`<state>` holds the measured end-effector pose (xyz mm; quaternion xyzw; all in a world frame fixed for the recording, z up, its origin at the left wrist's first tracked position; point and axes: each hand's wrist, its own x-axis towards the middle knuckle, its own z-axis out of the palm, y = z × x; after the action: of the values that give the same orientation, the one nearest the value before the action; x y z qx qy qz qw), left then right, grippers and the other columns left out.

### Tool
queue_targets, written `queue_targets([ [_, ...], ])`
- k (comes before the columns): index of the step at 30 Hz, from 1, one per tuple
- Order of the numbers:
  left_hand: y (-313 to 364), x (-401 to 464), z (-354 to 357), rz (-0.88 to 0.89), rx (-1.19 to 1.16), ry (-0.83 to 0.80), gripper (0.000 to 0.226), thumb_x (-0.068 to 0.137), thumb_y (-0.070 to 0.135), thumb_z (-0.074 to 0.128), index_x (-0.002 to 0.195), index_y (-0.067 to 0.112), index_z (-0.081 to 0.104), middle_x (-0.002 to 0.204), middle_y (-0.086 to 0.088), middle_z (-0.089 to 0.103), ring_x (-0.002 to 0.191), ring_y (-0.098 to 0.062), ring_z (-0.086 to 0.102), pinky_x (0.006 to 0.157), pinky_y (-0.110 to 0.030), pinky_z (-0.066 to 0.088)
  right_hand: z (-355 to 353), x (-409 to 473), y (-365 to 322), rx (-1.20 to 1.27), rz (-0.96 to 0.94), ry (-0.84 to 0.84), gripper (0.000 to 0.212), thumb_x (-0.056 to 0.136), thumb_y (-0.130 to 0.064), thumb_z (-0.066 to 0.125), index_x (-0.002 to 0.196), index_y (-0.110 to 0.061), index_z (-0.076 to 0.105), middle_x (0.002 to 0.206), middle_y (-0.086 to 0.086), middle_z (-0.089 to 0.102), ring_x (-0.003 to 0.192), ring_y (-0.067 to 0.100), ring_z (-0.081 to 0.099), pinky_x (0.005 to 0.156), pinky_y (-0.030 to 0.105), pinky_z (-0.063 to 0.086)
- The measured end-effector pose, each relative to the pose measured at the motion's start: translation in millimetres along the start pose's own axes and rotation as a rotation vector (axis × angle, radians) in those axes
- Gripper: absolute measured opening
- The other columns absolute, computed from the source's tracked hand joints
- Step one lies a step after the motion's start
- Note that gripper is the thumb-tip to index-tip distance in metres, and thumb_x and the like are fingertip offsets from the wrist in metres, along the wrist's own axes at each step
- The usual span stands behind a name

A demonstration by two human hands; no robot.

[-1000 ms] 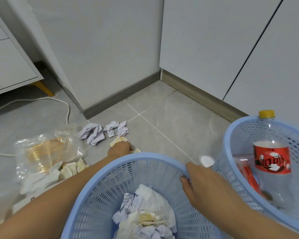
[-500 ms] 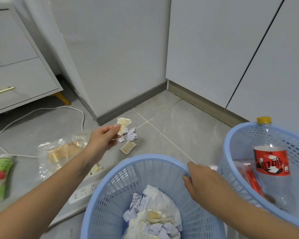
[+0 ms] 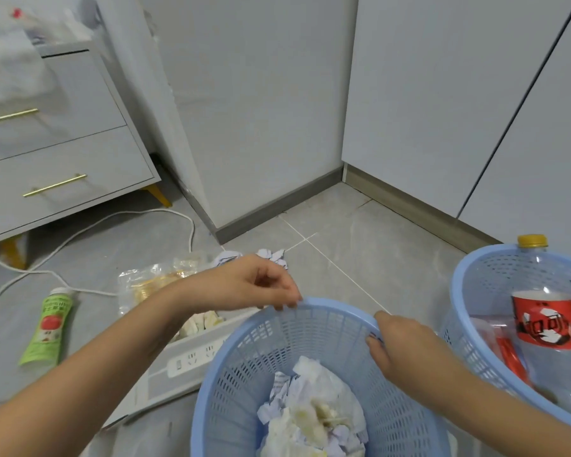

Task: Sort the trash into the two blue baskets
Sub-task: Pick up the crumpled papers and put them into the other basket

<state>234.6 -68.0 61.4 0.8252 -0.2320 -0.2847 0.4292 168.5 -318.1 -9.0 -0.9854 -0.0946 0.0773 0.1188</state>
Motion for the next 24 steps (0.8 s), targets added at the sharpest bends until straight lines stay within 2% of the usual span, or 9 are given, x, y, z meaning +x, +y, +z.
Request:
queue_targets([
  [2, -22, 16, -4, -0.132, -0.093, 0.243, 0.009, 0.089, 0.024, 0.063, 0.09, 0.021, 0.071, 0.087, 0.006, 0.073, 0.077, -0.006, 0.064, 0.07, -0.021, 0.05, 0, -1, 2, 0.015, 0.015, 0.007, 0.017, 0.097, -0.036, 0.035, 0.086, -0.022, 0.037, 0.074, -0.009, 0.043, 0.072, 0.013, 0.051, 0.067, 0.023, 0.045],
  [4, -54, 35, -5, -0.318, -0.219, 0.444, 0.014, 0.089, 0.029, 0.063, 0.094, 0.018, 0.07, 0.092, 0.003, 0.073, 0.078, -0.01, 0.063, 0.071, -0.025, 0.048, 0, -2, 4, 0.031, 0.023, 0.012, 0.018, 0.097, -0.035, 0.035, 0.085, -0.022, 0.037, 0.072, -0.01, 0.04, 0.073, 0.013, 0.052, 0.066, 0.025, 0.043],
  [9, -135, 70, 9, -0.716, -0.256, 0.588, 0.024, 0.078, 0.024, 0.071, 0.094, 0.008, 0.066, 0.099, -0.008, 0.066, 0.085, -0.019, 0.061, 0.075, -0.033, 0.051, -2, -6, 1, 0.058, 0.043, 0.008, 0.023, 0.096, -0.036, 0.035, 0.076, -0.027, 0.031, 0.069, -0.012, 0.037, 0.068, 0.012, 0.049, 0.056, 0.024, 0.036],
  [14, -164, 102, 19, -0.673, -0.113, 0.589, 0.016, 0.078, 0.025, 0.072, 0.088, 0.014, 0.065, 0.094, -0.005, 0.065, 0.082, -0.02, 0.058, 0.074, -0.031, 0.049, -3, -4, -5, 0.056, 0.056, -0.039, 0.026, 0.096, -0.037, 0.032, 0.073, -0.028, 0.025, 0.068, -0.01, 0.032, 0.073, 0.02, 0.046, 0.063, 0.032, 0.039],
  [16, -166, 117, 18, -0.636, 0.016, 0.555, 0.013, 0.08, 0.025, 0.07, 0.081, 0.019, 0.058, 0.093, -0.004, 0.063, 0.081, -0.019, 0.055, 0.07, -0.028, 0.045, -4, -3, -4, 0.055, 0.062, -0.055, 0.03, 0.096, -0.037, 0.032, 0.069, -0.029, 0.022, 0.068, -0.011, 0.03, 0.072, 0.02, 0.044, 0.059, 0.031, 0.036],
  [19, -170, 135, 12, -0.625, 0.2, 0.571, 0.032, 0.083, 0.033, 0.066, 0.065, 0.025, 0.042, 0.092, -0.006, 0.057, 0.087, -0.025, 0.056, 0.07, -0.026, 0.036, 3, -3, -6, 0.011, 0.021, 0.031, 0.027, 0.093, -0.033, 0.043, 0.073, -0.027, 0.025, 0.061, -0.012, 0.02, 0.062, 0.018, 0.037, 0.045, 0.025, 0.024],
  [21, -176, 141, 10, -0.647, 0.211, 0.625, 0.03, 0.081, 0.045, 0.067, 0.075, 0.021, 0.05, 0.096, -0.006, 0.057, 0.101, -0.028, 0.058, 0.075, -0.026, 0.035, 2, -4, -7, 0.0, 0.023, 0.039, 0.038, 0.076, -0.032, 0.058, 0.07, -0.027, 0.021, 0.055, -0.012, 0.012, 0.047, 0.012, 0.026, 0.042, 0.017, 0.002],
  [22, -182, 143, 11, -0.663, 0.207, 0.638, 0.035, 0.079, 0.05, 0.068, 0.084, 0.017, 0.056, 0.098, -0.006, 0.059, 0.105, -0.029, 0.058, 0.077, -0.027, 0.036, 1, -4, -6, -0.053, 0.027, 0.049, 0.041, 0.069, -0.034, 0.06, 0.07, -0.027, 0.02, 0.054, -0.011, 0.014, 0.043, 0.013, 0.024, 0.04, 0.018, -0.001],
  [24, -193, 146, 16, -0.678, 0.239, 0.615, 0.053, 0.073, 0.055, 0.07, 0.099, 0.01, 0.061, 0.106, -0.01, 0.063, 0.105, -0.031, 0.058, 0.081, -0.032, 0.042, 0, -5, -7, -0.075, 0.001, 0.05, 0.034, 0.079, -0.032, 0.057, 0.073, -0.025, 0.024, 0.055, -0.01, 0.025, 0.048, 0.016, 0.036, 0.04, 0.023, 0.014],
])
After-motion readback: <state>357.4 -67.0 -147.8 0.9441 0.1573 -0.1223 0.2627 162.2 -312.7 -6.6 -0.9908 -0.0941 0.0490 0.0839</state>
